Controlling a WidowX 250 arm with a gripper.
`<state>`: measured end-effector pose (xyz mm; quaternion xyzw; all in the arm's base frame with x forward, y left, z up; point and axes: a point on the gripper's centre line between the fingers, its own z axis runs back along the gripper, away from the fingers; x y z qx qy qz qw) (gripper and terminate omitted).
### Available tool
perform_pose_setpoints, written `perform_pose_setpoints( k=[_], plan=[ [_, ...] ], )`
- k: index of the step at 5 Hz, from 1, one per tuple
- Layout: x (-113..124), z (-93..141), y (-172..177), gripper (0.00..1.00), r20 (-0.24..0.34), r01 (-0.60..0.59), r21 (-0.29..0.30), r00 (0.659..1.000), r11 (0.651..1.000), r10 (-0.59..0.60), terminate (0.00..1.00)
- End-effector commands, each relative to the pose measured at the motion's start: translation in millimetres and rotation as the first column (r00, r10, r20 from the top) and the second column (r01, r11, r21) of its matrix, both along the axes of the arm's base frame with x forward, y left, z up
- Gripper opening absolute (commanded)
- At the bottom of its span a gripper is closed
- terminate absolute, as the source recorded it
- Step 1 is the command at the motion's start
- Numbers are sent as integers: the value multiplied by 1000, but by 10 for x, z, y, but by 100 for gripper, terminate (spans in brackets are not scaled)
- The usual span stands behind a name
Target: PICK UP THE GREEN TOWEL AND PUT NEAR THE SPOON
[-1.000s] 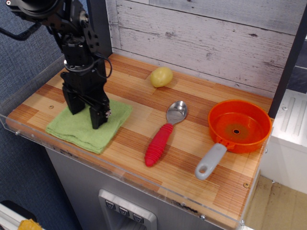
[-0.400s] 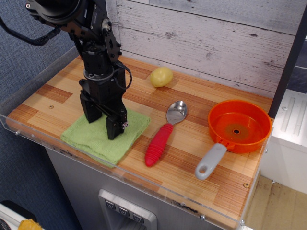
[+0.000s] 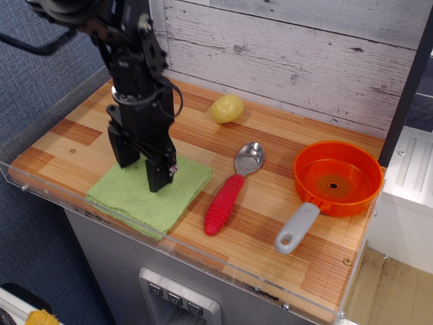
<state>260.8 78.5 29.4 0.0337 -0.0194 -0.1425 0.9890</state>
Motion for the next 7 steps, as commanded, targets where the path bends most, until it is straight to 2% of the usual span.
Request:
perform_pose_setpoints(
  k=[1, 2, 3, 4, 6, 7],
  plan=[
    [51, 514, 63, 100, 115, 3, 47, 993, 999, -8, 0],
    [52, 698, 37, 100, 123, -9, 69, 992, 998, 1, 0],
    [87, 784, -17, 100, 127, -6, 50, 992, 999, 0, 0],
    [250, 808, -43, 100, 94, -27, 90, 995, 996, 19, 0],
    [686, 869, 214, 100, 145, -74, 67, 987, 995, 64, 0],
    [848, 868, 247, 100, 184, -170, 30, 969, 985, 162, 0]
  ],
)
